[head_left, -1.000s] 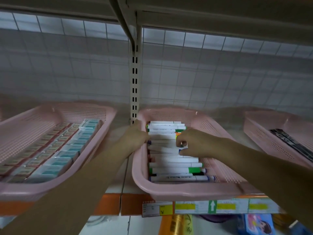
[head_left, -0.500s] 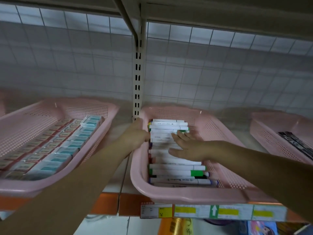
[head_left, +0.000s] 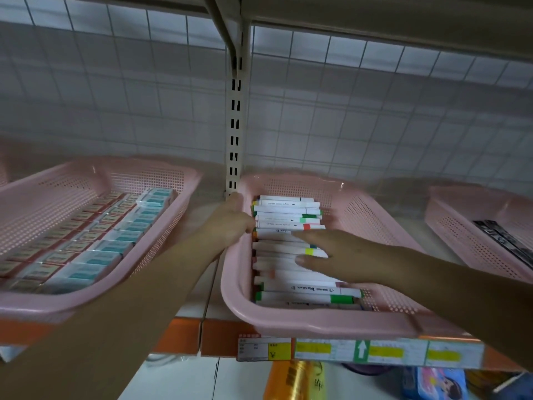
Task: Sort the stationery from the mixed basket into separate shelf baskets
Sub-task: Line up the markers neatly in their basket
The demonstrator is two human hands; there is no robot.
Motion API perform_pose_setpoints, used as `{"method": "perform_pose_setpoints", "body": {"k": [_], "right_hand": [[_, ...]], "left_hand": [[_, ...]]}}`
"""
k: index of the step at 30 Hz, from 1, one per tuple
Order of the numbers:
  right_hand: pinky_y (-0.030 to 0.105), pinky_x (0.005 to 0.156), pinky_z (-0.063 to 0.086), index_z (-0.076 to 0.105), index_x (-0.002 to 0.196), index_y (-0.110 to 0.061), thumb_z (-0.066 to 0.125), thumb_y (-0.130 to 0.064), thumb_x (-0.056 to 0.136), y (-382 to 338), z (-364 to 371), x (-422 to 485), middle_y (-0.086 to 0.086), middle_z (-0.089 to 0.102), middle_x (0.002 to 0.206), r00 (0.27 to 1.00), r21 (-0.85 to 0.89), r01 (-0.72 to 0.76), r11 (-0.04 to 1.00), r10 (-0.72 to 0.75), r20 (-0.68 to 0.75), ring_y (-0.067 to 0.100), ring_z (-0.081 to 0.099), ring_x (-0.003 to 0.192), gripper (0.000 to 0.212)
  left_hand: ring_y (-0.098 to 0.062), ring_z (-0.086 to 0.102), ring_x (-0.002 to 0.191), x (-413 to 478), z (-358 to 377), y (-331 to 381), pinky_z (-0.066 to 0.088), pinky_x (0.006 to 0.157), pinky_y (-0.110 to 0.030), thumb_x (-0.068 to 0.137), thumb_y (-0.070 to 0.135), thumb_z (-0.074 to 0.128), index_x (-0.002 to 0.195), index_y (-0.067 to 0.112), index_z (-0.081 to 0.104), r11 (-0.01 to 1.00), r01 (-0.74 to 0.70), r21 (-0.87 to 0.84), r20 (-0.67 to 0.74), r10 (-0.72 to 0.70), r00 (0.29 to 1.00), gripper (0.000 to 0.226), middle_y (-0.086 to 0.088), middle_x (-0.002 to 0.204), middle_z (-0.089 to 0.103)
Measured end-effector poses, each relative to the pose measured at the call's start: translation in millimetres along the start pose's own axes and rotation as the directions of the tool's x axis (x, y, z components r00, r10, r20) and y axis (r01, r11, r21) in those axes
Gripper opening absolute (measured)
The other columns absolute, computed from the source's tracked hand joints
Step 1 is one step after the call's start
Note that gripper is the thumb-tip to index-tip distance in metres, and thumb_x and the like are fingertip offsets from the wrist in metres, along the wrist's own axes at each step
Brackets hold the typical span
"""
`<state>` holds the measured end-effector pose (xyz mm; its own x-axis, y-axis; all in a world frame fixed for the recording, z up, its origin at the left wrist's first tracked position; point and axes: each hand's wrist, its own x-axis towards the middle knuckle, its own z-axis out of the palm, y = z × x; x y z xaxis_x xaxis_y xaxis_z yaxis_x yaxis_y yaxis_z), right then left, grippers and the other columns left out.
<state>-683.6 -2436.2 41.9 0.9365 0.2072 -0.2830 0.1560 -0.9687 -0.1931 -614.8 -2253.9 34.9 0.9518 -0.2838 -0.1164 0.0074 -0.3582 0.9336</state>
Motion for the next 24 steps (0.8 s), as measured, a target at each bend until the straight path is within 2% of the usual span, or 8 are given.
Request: {"method": "perform_pose_setpoints", "body": {"k": [2,4,5,11,16,19,21,24], "right_hand": [[0.034,0.119,0.0,-0.009,0.149,-0.025,0.032,-0.052,0.095,0,2,10,-0.006,-0.014,0.156,1.0,-0.034,0.003,0.999,-0.003,0.009,0.012,-0.01,0.144,0.073],[0.039,0.117,-0.009,-0.02,0.145,-0.026,0.027,-0.059,0.093,0,10,17,-0.006,-0.028,0.152,0.993,-0.137,-0.003,0.991,0.019,0.113,0.015,-0.024,0.141,0.078],[0.04,0.115,-0.01,-0.022,0.144,-0.027,0.025,-0.061,0.092,1,14,19,-0.006,-0.031,0.15,0.987,-0.16,-0.004,0.987,0.03,0.16,0.016,-0.026,0.14,0.079],[0.035,0.113,-0.017,-0.031,0.139,-0.029,0.018,-0.058,0.094,-3,18,0,-0.01,-0.042,0.142,0.964,-0.252,0.12,0.96,-0.053,0.26,0.011,-0.033,0.135,0.073],[0.033,0.109,-0.018,-0.03,0.14,-0.029,0.02,-0.054,0.096,-8,21,3,-0.012,-0.043,0.138,0.963,-0.297,0.183,0.937,-0.109,0.248,0.01,-0.033,0.135,0.071],[0.033,0.11,-0.019,-0.03,0.14,-0.029,0.017,-0.056,0.095,-5,23,6,-0.014,-0.04,0.14,0.967,-0.271,0.164,0.949,-0.101,0.233,0.009,-0.033,0.134,0.07],[0.032,0.109,-0.019,-0.031,0.139,-0.03,0.013,-0.058,0.094,-2,23,10,-0.013,-0.039,0.143,0.979,-0.172,0.104,0.98,-0.069,0.194,0.009,-0.032,0.135,0.069],[0.035,0.111,-0.017,-0.025,0.143,-0.025,0.011,-0.059,0.093,4,21,26,-0.006,-0.035,0.148,0.993,-0.082,-0.011,0.997,0.021,0.115,0.012,-0.03,0.137,0.07]], "left_hand": [[-0.011,0.033,0.119,1,0,-1,0.031,0.069,-0.011,0.084,-0.004,0.049,0.147,0.016,0.022,1.0,0.006,0.006,-0.005,-0.006,1.0,0.072,-0.003,0.151,0.026],[-0.017,0.028,0.134,1,0,-2,0.026,0.086,-0.017,0.084,-0.004,0.049,0.148,0.017,0.018,1.0,0.014,0.008,-0.004,-0.014,1.0,0.074,-0.003,0.154,0.021],[-0.019,0.026,0.137,1,0,-2,0.025,0.088,-0.019,0.084,-0.004,0.049,0.149,0.017,0.017,1.0,0.017,0.008,-0.001,-0.017,1.0,0.075,-0.003,0.154,0.02],[-0.02,0.027,0.137,1,0,0,0.028,0.086,-0.021,0.085,-0.004,0.049,0.15,0.018,0.015,0.999,0.032,-0.012,-0.007,-0.032,0.999,0.076,-0.003,0.154,0.02],[-0.024,0.03,0.135,3,0,-2,0.032,0.088,-0.025,0.084,-0.003,0.05,0.15,0.021,0.015,0.999,0.038,-0.019,-0.01,-0.038,0.999,0.078,-0.003,0.154,0.02],[-0.022,0.03,0.135,4,0,-3,0.03,0.088,-0.025,0.084,-0.003,0.05,0.149,0.021,0.016,0.999,0.038,-0.008,-0.007,-0.038,0.999,0.078,-0.003,0.154,0.021],[-0.021,0.033,0.131,5,0,-3,0.03,0.085,-0.021,0.084,-0.004,0.05,0.149,0.021,0.016,0.999,0.033,0.0,-0.014,-0.033,0.999,0.077,-0.003,0.154,0.021],[-0.017,0.037,0.121,3,1,-1,0.034,0.071,-0.018,0.084,-0.004,0.05,0.149,0.019,0.016,1.0,0.026,-0.008,-0.023,-0.027,0.999,0.077,-0.003,0.153,0.022]]}}
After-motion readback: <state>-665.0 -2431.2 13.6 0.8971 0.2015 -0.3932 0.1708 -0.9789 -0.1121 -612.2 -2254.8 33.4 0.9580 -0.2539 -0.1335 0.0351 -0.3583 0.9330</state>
